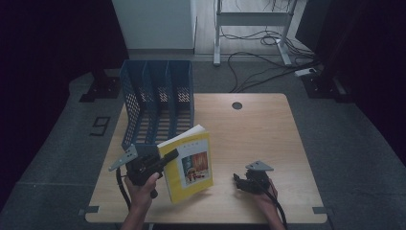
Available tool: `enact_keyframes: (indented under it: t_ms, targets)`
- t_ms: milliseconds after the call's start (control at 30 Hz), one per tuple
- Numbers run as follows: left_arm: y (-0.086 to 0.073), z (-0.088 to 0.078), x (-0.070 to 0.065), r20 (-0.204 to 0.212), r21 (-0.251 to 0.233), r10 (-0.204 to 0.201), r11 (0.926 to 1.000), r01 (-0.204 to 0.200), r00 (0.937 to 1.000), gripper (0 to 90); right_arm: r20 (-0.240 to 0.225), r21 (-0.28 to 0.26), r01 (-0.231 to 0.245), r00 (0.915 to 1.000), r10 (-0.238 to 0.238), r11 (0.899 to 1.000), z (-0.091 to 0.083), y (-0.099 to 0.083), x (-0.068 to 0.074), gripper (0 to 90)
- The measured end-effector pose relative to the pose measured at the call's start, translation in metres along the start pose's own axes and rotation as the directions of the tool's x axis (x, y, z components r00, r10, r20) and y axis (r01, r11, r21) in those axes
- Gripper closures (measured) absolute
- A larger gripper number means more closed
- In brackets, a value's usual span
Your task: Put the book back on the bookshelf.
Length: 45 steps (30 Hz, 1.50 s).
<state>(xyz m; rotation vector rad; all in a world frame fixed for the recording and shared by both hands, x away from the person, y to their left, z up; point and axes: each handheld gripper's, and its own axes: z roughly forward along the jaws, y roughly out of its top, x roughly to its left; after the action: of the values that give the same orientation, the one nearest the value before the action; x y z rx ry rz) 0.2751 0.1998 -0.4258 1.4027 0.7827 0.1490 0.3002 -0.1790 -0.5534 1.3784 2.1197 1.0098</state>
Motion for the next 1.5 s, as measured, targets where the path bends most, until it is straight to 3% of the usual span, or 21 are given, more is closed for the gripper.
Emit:
enact_keyframes:
  t_ms: [433, 1500]
  targets:
    - [0.002, -0.004, 0.002, -0.016, -0.009, 0.005, 0.9999, -0.005, 0.9999, 75.3, 0.01, 0.001, 0.023, 0.9997, -0.023, 1.0, 0.001, -0.001, 0.002, 28.5]
    - [0.009, -0.017, 0.006, -0.036, -0.051, -0.004, 0.9987, 0.002, 0.9994, 75.3, 0.01, 0.002, 0.024, 0.9997, -0.024, 1.0, 0.001, -0.001, 0.003, 28.4]
